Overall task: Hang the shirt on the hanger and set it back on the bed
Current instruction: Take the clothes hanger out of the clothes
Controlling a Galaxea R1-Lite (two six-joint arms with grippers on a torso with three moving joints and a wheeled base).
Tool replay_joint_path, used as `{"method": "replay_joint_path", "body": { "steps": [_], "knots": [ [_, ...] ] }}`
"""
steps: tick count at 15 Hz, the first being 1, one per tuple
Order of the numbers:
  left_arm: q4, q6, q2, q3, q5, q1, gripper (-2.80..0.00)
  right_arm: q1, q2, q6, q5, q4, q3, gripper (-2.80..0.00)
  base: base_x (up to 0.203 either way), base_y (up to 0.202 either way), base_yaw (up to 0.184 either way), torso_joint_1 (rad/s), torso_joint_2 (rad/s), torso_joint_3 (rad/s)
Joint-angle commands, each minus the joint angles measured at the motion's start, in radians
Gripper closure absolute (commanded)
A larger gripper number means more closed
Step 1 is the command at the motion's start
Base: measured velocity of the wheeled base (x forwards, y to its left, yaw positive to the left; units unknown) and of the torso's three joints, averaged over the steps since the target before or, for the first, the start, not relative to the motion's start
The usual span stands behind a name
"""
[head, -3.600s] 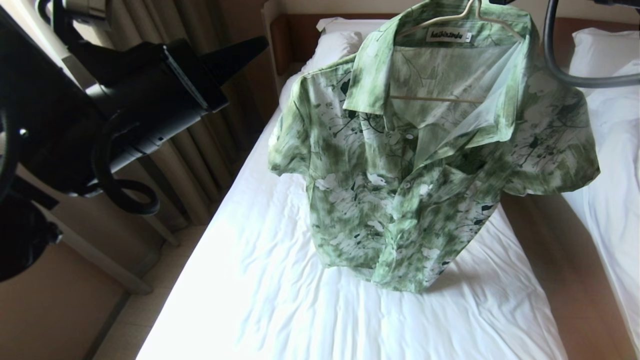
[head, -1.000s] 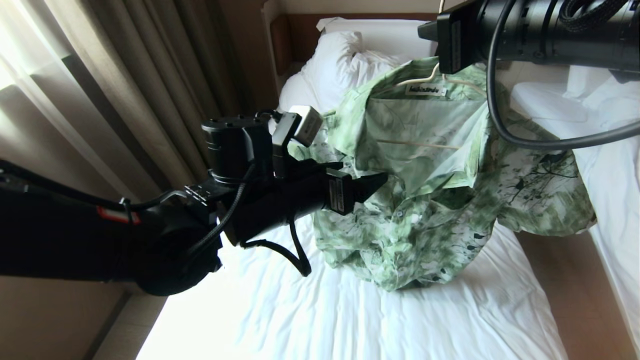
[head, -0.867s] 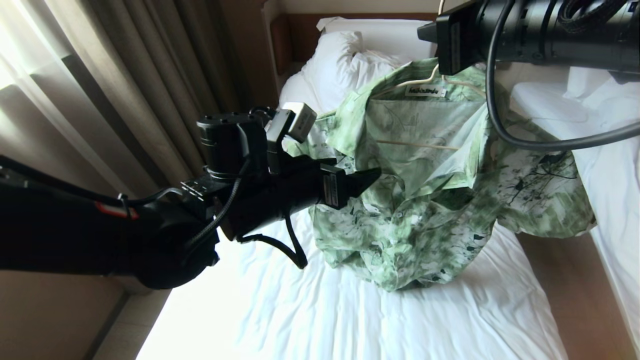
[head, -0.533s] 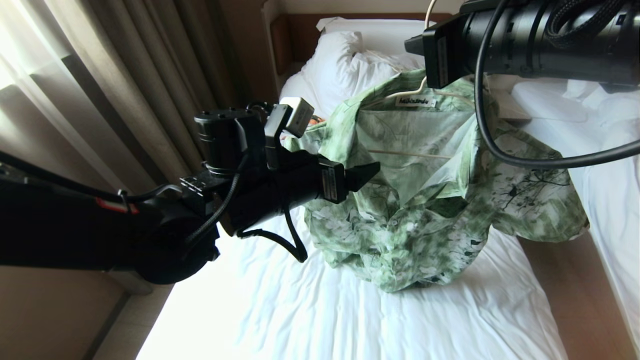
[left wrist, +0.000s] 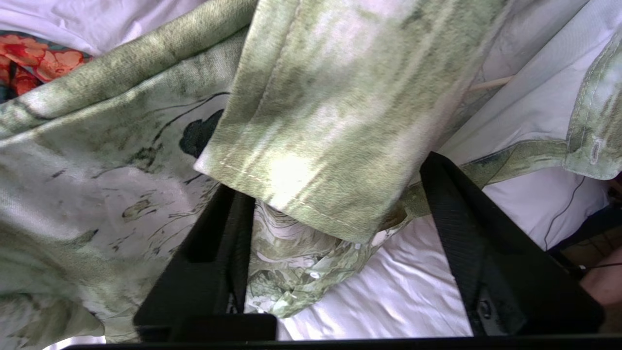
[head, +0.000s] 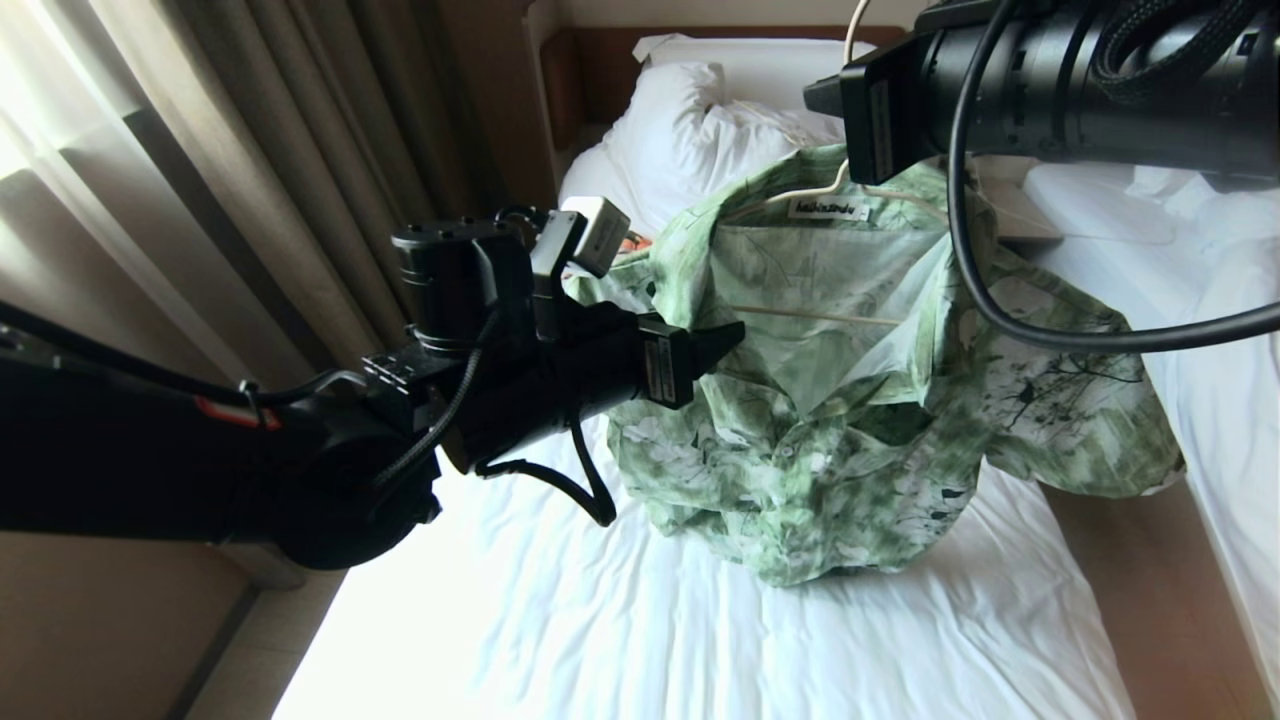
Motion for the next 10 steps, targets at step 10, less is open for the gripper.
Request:
{"method": "replay_joint_path", "body": {
  "steps": [10],
  "knots": [
    [-0.044,0.001,-0.013,-0.007,-0.002,0.056,0.0,-0.026,-0.019,0.003,-0.014,-0.001,0.02,0.0,0.0,0.0,0.0,0.0,0.0,0.0]
  ]
}}
